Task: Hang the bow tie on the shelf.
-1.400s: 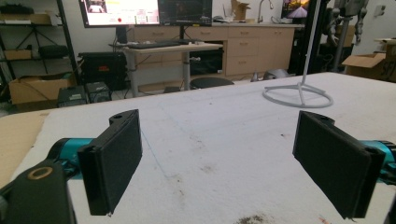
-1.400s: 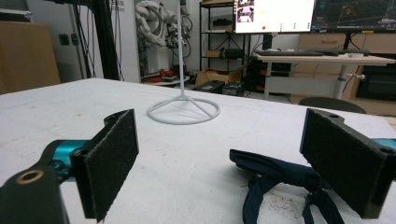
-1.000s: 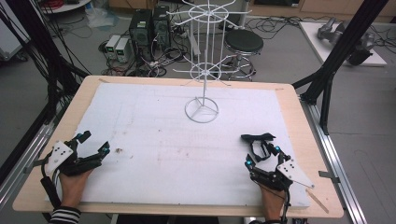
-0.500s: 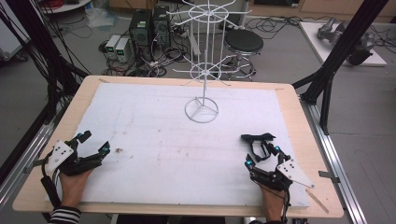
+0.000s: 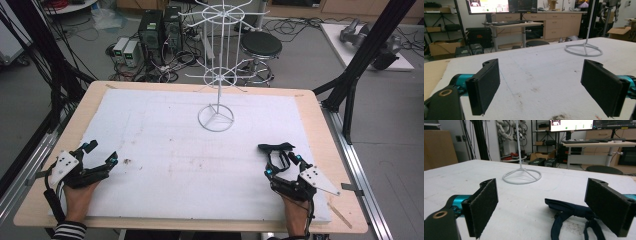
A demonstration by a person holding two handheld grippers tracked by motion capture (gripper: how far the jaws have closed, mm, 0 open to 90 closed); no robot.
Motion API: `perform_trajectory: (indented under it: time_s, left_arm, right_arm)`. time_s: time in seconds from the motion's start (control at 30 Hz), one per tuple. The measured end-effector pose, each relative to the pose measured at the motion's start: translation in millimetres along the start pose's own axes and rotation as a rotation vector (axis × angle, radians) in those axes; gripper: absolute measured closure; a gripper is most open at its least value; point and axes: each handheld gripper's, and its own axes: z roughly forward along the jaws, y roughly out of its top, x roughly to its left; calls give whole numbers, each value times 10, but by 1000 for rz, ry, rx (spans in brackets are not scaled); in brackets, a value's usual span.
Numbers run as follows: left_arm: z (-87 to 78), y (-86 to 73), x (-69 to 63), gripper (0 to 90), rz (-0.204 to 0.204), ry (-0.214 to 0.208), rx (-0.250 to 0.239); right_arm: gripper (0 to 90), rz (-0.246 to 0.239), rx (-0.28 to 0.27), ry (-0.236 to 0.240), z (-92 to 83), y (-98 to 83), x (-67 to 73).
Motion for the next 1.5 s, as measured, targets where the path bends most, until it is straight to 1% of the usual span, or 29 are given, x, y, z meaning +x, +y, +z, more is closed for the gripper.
perform_trajectory:
  time_s: [0.07, 0.13, 0.17, 0.2, 0.23, 0.27, 0.3, 0.37, 0.4, 0.43, 0.47, 0.5, 0.63, 0.67, 0.7, 0.73, 0.77, 0.87, 0.93, 1.07, 1.1, 1.17, 1.2, 1.23, 1.27, 1.33, 1.37, 1.43, 1.5]
  left_arm:
    - [1, -1, -1, 161, 0, 0, -1]
    - [2, 0, 0, 161, 2, -1, -1]
    - [2, -1, 0, 161, 2, -1, -1]
    - [2, 0, 0, 161, 2, -2, 0]
    - [3, 0, -1, 161, 2, -1, -1]
    - [3, -1, -1, 161, 2, -1, 0]
    - [3, 0, -1, 161, 3, -1, 0]
    - [2, 0, 0, 161, 4, -2, 1]
    - [2, 0, -1, 161, 3, -1, 1]
    - [2, 0, -1, 161, 3, -1, 0]
    - [2, -1, -1, 161, 2, -1, -1]
    - [2, 0, -1, 161, 2, -1, 0]
    - [2, 0, -1, 161, 3, -1, 1]
    - [1, 0, 0, 161, 4, -1, 2]
    - [2, 0, -1, 161, 2, -1, 1]
    - [2, 0, -1, 161, 2, -1, 1]
    - [2, 0, 0, 161, 3, -1, 1]
    - [2, 0, 0, 161, 2, -1, 0]
    - [1, 0, 0, 161, 1, 0, 0]
    - [2, -1, 0, 161, 1, 0, 0]
    - [2, -1, 0, 161, 1, 0, 0]
    - [1, 0, 0, 161, 1, 0, 0]
    - [1, 0, 0, 161, 1, 0, 0]
    - [2, 0, 0, 161, 1, 0, 1]
    - [2, -1, 0, 160, -1, 1, 0]
    - [2, 0, 1, 161, 1, 0, 1]
    - [0, -1, 2, 161, 0, 3, 2]
    - [0, 0, 3, 160, 0, 3, 2]
    - [0, -1, 4, 160, -1, 3, 1]
  right_arm:
    - [107, -5, 15, -3, -8, 58, -24]
    - [109, 3, 49, -9, -4, 156, -82]
    - [109, 3, 49, -9, -4, 156, -82]
    - [110, 10, 67, -14, 0, 191, -99]
    - [111, 18, 104, -13, 21, 261, -142]
    - [112, 21, 121, -13, 28, 286, -156]
    - [112, 21, 121, -13, 28, 286, -156]
    - [153, 7, 176, -6, 62, 371, -209]
    - [153, 7, 176, -6, 62, 371, -209]
    - [157, -8, 215, -10, 91, 410, -236]
    - [157, -8, 215, -10, 91, 410, -236]
    - [158, -11, 234, -16, 101, 422, -240]
    - [182, -34, 321, -28, 170, 473, -283]
    - [182, -38, 353, -31, 195, 484, -299]
    - [185, -50, 403, -44, 236, 498, -321]
    - [185, -50, 403, -44, 236, 498, -321]
    - [202, -56, 428, -57, 255, 505, -332]
    - [235, -48, 489, -46, 305, 513, -386]
    - [245, -47, 539, -64, 344, 511, -426]
    - [259, -28, 572, -69, 375, 507, -458]
    - [287, -28, 605, -74, 401, 510, -479]
    - [303, -31, 632, -73, 427, 513, -503]
    - [312, -23, 650, -77, 439, 515, -512]
    - [312, -23, 650, -77, 439, 515, -512]
    - [335, -13, 676, -80, 463, 515, -533]
    - [344, -12, 688, -79, 477, 515, -545]
    - [380, -11, 718, -84, 501, 518, -559]
    - [396, -8, 732, -85, 511, 514, -562]
    - [412, -3, 759, -81, 537, 500, -570]
